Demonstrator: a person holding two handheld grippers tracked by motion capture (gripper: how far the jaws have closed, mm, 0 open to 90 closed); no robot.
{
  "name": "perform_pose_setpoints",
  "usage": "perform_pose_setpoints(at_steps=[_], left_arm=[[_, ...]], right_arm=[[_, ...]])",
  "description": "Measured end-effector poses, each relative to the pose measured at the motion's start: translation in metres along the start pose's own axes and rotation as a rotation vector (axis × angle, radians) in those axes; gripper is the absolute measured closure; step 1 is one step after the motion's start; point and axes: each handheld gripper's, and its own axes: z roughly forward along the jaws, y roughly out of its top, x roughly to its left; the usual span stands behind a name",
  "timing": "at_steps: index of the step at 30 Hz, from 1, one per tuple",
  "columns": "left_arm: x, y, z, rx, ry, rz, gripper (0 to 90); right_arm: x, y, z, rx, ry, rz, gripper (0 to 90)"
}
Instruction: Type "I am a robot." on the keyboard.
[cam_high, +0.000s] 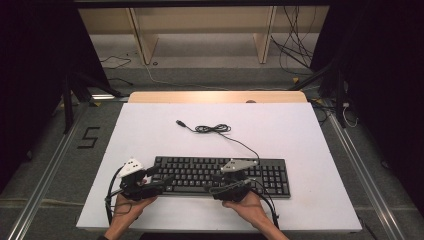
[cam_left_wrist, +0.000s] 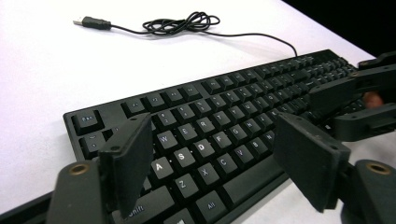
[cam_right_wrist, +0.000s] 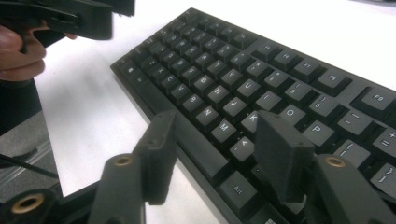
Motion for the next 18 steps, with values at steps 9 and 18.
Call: perform_pose_setpoints(at_steps=[9,18], left_arm=[[-0.001,0.007,0.011,0.027,0.001,0.012,41.4],[-0.004,0.016,0.027,0.059,-0.017,0.053,57.7]], right_arm=[[-0.002,0.0,-0.007,-0.02,-0.003,0.006,41.6],[-0.002,0.001,-0.014,-0.046,-0.01,0.007,38.9]])
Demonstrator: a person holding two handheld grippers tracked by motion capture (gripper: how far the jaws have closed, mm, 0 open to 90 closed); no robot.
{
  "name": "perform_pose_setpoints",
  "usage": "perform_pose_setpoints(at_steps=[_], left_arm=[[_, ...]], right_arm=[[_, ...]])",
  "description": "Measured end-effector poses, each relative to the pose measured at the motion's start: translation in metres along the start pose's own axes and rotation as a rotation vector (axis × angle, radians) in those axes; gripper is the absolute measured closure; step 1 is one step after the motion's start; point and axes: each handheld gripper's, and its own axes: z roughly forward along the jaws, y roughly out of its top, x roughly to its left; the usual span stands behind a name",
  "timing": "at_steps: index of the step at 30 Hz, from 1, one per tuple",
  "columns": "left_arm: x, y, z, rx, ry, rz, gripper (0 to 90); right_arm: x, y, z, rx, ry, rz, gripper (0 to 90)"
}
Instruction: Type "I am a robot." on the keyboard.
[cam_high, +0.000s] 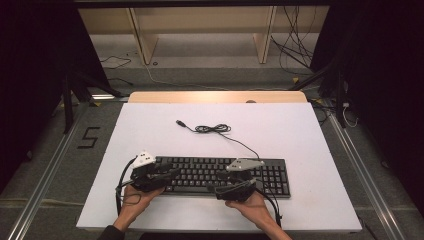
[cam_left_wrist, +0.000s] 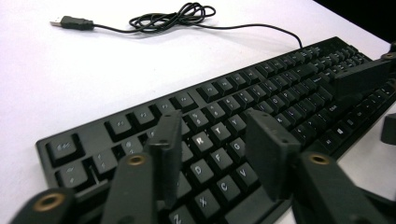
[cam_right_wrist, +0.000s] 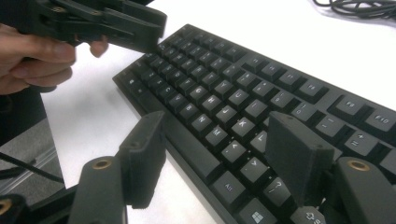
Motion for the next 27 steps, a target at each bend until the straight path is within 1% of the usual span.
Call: perform_pose_setpoints(at_steps=[1,2,5,6,7,10,13,14,16,19,20,21,24,27], left_arm=[[0.0,0.001,0.002,0.005,-0.003,0.003,62.7],[0.001,0.002,0.006,0.017,-0.016,0.005,64.6],[0.002,0.002,0.011,0.033,-0.016,0.009,72.6],[0.002,0.002,0.011,0.033,-0.016,0.009,74.8],[0.002,0.003,0.014,0.05,-0.014,0.013,77.1],[0.0,0.004,0.019,0.071,-0.014,0.023,83.0],[-0.002,0.007,0.025,0.095,-0.003,0.035,87.5],[-0.002,0.007,0.025,0.095,-0.003,0.035,88.5],[-0.002,0.008,0.031,0.117,0.0,0.034,88.7],[-0.002,0.008,0.037,0.133,0.003,0.038,88.8],[-0.002,0.008,0.037,0.133,0.003,0.038,88.8],[-0.001,0.007,0.039,0.146,0.006,0.04,88.8],[0.0,0.006,0.041,0.152,0.009,0.037,88.9],[0.001,0.005,0.043,0.164,0.014,0.042,88.9]], right_arm=[[0.0,0.0,-0.002,-0.003,-0.002,0.002,38.3],[-0.001,0.0,-0.002,-0.003,-0.004,0.002,38.0],[-0.001,-0.002,-0.005,-0.008,-0.008,0.004,37.0],[-0.001,-0.002,-0.006,-0.009,-0.008,0.005,36.6],[-0.002,-0.002,-0.007,-0.01,-0.009,0.003,36.4],[-0.003,-0.003,-0.009,-0.013,-0.012,0.007,35.9],[-0.003,-0.003,-0.012,-0.018,-0.014,0.008,35.6],[-0.003,-0.003,-0.012,-0.02,-0.014,0.008,35.6],[-0.003,-0.003,-0.013,-0.023,-0.013,0.007,35.4],[-0.003,-0.003,-0.014,-0.028,-0.014,0.007,34.8],[-0.003,-0.003,-0.015,-0.029,-0.014,0.007,34.7],[-0.003,-0.003,-0.015,-0.03,-0.015,0.007,34.5],[-0.003,-0.003,-0.015,-0.032,-0.013,0.01,34.0],[-0.003,-0.003,-0.015,-0.033,-0.01,0.009,33.7]])
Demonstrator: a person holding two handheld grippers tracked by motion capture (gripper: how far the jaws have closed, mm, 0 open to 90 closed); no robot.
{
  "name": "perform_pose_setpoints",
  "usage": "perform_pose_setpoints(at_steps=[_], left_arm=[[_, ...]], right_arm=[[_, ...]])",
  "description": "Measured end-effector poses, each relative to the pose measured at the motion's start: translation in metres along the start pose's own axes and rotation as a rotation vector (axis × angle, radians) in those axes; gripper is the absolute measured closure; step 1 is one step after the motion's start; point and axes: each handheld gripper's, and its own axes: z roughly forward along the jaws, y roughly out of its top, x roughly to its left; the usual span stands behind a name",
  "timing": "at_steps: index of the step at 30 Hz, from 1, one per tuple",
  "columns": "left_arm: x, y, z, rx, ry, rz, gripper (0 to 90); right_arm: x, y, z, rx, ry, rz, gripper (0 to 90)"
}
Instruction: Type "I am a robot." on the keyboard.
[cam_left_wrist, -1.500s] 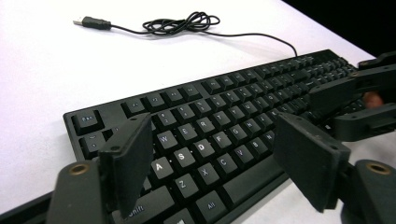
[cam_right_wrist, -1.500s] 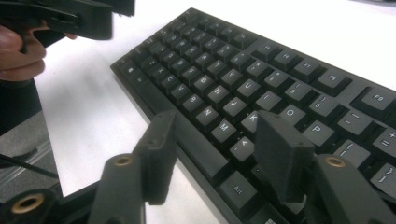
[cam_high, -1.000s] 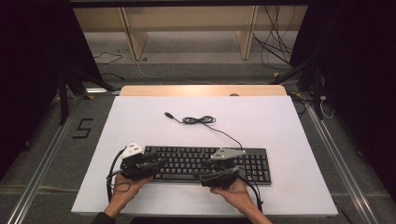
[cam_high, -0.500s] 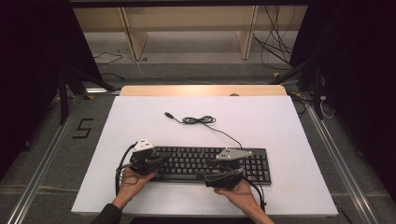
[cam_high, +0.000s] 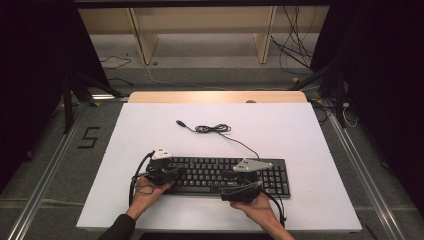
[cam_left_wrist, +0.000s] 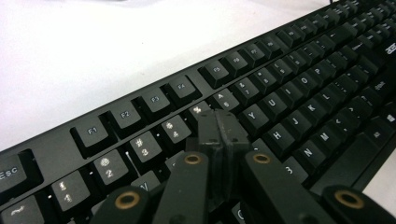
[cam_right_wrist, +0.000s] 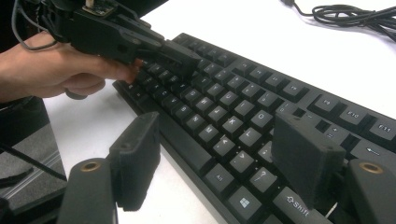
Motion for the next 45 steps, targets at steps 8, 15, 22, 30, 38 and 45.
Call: perform_pose_setpoints(at_steps=[8,15,22,30,38,45], left_arm=[[0.0,0.0,0.002,0.035,0.015,0.005,89.2],[-0.001,-0.001,0.001,0.027,0.022,0.008,89.0],[0.0,-0.001,-0.003,0.003,0.01,-0.004,83.5],[0.0,-0.002,-0.017,-0.037,-0.026,-0.032,70.7],[-0.001,-0.005,-0.025,-0.044,-0.04,-0.045,55.5],[-0.004,-0.012,-0.037,-0.074,-0.055,-0.055,42.5]], right_arm=[[0.0,0.0,0.0,-0.005,-0.007,-0.001,32.9],[0.0,0.001,-0.002,-0.013,-0.012,-0.001,32.2],[-0.002,0.001,-0.001,-0.014,-0.015,0.002,32.0],[-0.002,0.001,0.002,-0.009,-0.018,0.003,32.1],[-0.004,0.004,0.007,0.002,-0.021,0.001,38.4],[-0.006,0.007,0.014,0.03,-0.05,-0.003,58.7]])
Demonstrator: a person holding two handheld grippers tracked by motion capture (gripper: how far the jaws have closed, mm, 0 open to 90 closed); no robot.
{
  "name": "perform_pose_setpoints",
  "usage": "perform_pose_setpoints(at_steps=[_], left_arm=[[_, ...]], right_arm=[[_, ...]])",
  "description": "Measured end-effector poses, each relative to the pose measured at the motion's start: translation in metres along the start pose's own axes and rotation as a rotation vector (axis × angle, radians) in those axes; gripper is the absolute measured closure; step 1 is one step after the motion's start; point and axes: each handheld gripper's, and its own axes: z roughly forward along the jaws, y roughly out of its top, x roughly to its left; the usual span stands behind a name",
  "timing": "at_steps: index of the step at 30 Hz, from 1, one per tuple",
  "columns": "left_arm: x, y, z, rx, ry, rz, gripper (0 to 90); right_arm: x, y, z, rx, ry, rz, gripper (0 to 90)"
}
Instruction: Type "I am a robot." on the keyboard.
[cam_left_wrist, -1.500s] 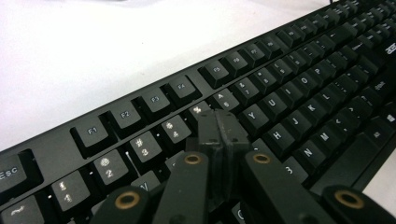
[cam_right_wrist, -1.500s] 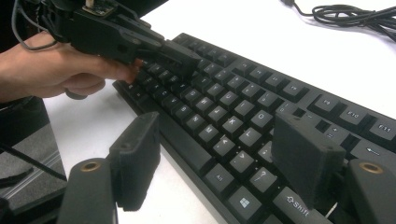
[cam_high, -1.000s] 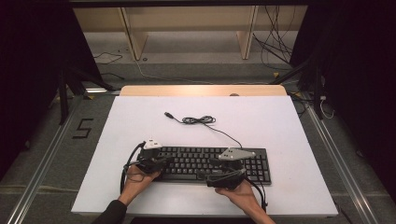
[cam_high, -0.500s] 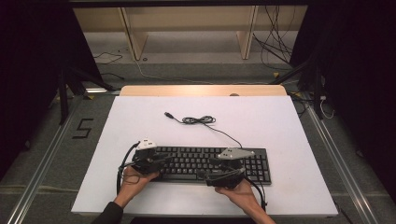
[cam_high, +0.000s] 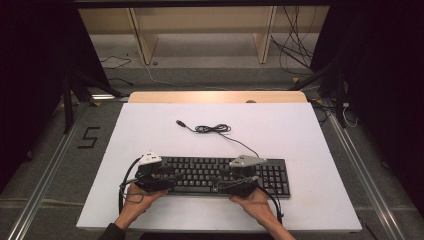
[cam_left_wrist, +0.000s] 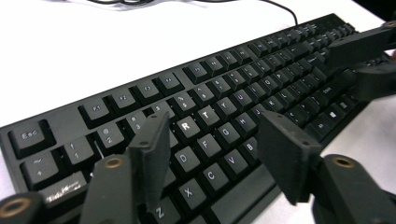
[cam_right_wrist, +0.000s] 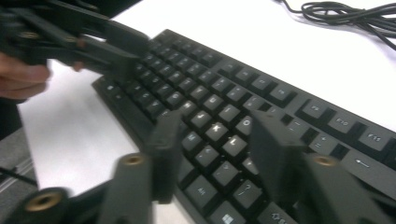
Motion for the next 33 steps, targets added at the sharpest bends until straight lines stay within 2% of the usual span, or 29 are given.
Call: perform_pose_setpoints(at_steps=[6,14,33], left_arm=[[-0.002,-0.005,-0.008,-0.023,-0.006,-0.003,38.1],[-0.007,-0.01,-0.015,-0.044,-0.016,0.013,34.2],[-0.012,-0.021,-0.024,-0.075,-0.026,0.019,31.4]], right_arm=[[-0.003,0.003,0.008,0.024,-0.012,0.005,74.3],[-0.006,0.007,0.016,0.047,-0.038,0.002,89.1],[-0.011,0.015,0.047,0.11,-0.106,-0.001,90.0]])
